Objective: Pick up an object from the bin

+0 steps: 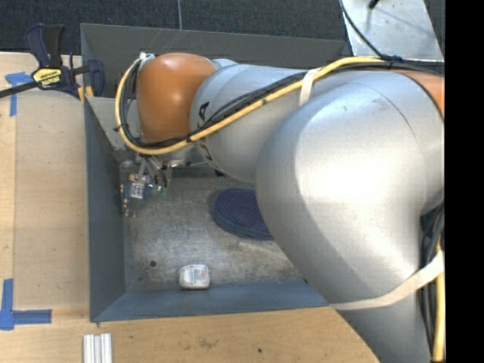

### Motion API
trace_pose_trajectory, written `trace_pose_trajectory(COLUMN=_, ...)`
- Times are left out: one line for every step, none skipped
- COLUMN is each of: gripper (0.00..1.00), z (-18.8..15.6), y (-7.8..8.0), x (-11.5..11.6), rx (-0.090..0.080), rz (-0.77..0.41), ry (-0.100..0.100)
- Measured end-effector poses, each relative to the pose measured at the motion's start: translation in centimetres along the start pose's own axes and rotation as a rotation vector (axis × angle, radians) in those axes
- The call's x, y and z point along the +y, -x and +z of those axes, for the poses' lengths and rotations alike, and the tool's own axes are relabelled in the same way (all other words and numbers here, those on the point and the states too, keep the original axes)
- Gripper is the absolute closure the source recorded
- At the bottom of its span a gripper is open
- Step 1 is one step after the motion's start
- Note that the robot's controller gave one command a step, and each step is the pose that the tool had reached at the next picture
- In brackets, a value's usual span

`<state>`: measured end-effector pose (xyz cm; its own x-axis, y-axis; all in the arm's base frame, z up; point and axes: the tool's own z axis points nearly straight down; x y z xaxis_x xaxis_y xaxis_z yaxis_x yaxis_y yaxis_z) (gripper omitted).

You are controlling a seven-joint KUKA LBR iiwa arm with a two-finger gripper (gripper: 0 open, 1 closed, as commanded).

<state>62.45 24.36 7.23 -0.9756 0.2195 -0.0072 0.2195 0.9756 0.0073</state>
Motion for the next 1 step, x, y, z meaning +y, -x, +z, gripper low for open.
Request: trace_pose_trajectory(gripper=0.0, z=-0.11, y=0.12, x=0.06, rx=0.001, rz=-0.001, ry=-0.001)
